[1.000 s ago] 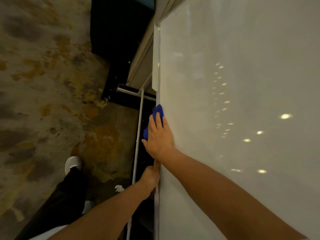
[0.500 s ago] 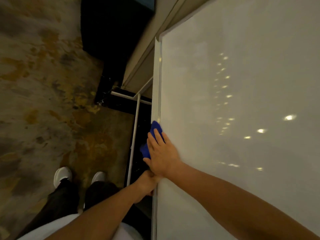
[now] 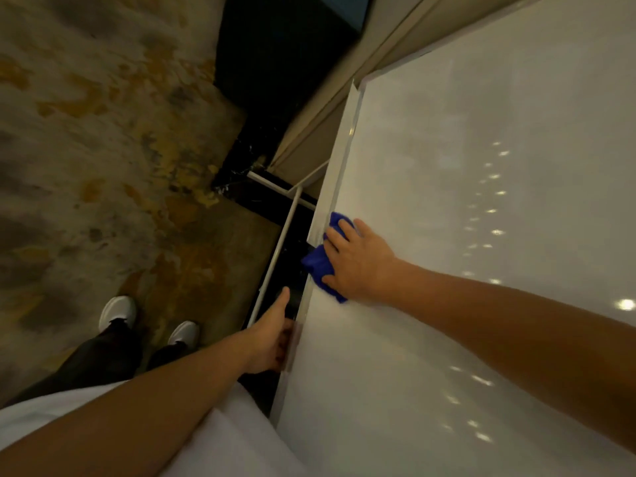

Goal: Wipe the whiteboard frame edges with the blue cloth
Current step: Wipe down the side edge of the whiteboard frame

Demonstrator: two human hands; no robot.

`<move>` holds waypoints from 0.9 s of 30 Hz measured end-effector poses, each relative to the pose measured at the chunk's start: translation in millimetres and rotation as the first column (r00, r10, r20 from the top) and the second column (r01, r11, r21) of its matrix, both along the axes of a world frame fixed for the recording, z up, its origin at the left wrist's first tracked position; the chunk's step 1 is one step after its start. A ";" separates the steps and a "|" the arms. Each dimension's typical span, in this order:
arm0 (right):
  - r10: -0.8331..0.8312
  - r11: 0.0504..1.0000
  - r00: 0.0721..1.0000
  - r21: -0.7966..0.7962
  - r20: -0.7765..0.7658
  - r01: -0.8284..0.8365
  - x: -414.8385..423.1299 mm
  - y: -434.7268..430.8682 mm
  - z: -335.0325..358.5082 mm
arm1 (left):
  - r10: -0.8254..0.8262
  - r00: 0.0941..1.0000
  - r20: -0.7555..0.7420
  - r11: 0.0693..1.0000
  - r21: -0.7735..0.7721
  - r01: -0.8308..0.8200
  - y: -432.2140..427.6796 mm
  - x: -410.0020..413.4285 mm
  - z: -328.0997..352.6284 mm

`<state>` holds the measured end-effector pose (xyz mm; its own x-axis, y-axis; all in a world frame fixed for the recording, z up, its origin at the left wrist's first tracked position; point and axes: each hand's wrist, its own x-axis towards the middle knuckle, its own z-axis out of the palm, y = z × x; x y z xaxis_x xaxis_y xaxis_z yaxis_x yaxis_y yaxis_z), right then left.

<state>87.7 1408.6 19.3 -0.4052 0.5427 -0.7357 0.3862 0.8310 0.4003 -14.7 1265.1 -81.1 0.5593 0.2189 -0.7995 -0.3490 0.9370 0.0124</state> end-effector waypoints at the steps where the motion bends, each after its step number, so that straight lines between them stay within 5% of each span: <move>1: -0.031 0.999 0.999 0.035 -0.010 0.032 -1.5 14.2 -0.5 | -0.003 1.000 -0.009 1.000 0.001 0.003 2.8 -0.9 2.7; 11: -0.128 0.990 0.975 0.032 -0.180 0.136 -16.2 127.6 -35.7 | -0.040 0.999 -0.032 0.999 -0.011 0.040 42.6 9.7 -5.6; 20: -0.255 0.920 0.939 0.242 -0.229 0.309 -36.1 196.0 -25.6 | -0.046 0.999 0.006 0.998 -0.032 0.046 131.4 -15.3 -29.8; 25: -0.426 0.875 0.808 0.041 -0.407 0.482 -26.3 176.9 -29.3 | 0.078 0.996 0.037 0.994 0.075 -0.081 227.3 -29.9 -29.4; 27: -0.526 0.814 0.678 -0.070 -0.513 0.577 -37.1 135.0 -44.7 | 0.119 0.987 0.108 0.988 0.085 -0.128 249.6 -27.8 -17.7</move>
<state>50.7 1543.6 -25.5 -0.2963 0.8373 -0.4595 0.9236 0.3738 0.0855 -42.5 1514.7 -98.8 0.6016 0.3610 -0.7126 -0.4657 0.8833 0.0544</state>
